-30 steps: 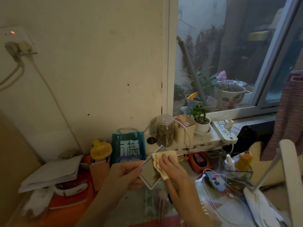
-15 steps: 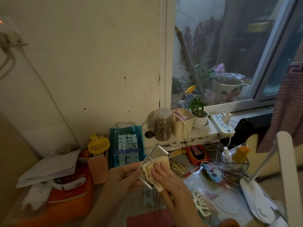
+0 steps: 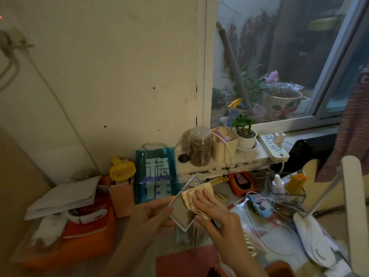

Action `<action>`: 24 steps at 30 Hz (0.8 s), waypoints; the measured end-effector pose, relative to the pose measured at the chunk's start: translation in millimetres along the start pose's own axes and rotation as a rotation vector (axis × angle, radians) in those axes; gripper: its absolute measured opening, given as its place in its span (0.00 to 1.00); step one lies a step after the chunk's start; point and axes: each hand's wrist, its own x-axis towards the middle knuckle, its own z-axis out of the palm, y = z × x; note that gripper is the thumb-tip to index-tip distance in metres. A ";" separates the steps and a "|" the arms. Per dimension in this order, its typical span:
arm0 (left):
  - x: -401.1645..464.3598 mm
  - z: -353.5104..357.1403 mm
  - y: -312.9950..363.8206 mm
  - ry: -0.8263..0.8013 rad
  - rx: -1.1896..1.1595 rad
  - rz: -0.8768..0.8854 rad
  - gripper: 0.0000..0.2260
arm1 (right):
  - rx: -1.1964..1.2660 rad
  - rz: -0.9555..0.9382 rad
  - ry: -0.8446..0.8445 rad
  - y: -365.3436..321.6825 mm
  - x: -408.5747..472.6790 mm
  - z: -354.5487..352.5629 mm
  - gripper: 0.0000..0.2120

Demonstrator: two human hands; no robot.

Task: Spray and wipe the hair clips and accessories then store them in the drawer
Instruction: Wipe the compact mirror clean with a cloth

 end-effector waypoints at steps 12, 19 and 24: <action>-1.6 3.7 -7.0 0.033 -0.048 -0.057 0.09 | -0.104 -0.101 0.032 -6.8 -12.3 2.4 0.19; -2.2 4.5 -8.0 0.037 -0.095 -0.068 0.09 | -0.261 -0.229 0.009 1.1 -7.9 -5.5 0.19; -3.2 4.6 -11.5 0.047 -0.101 -0.073 0.09 | -0.293 -0.256 -0.061 4.5 -8.3 -13.2 0.16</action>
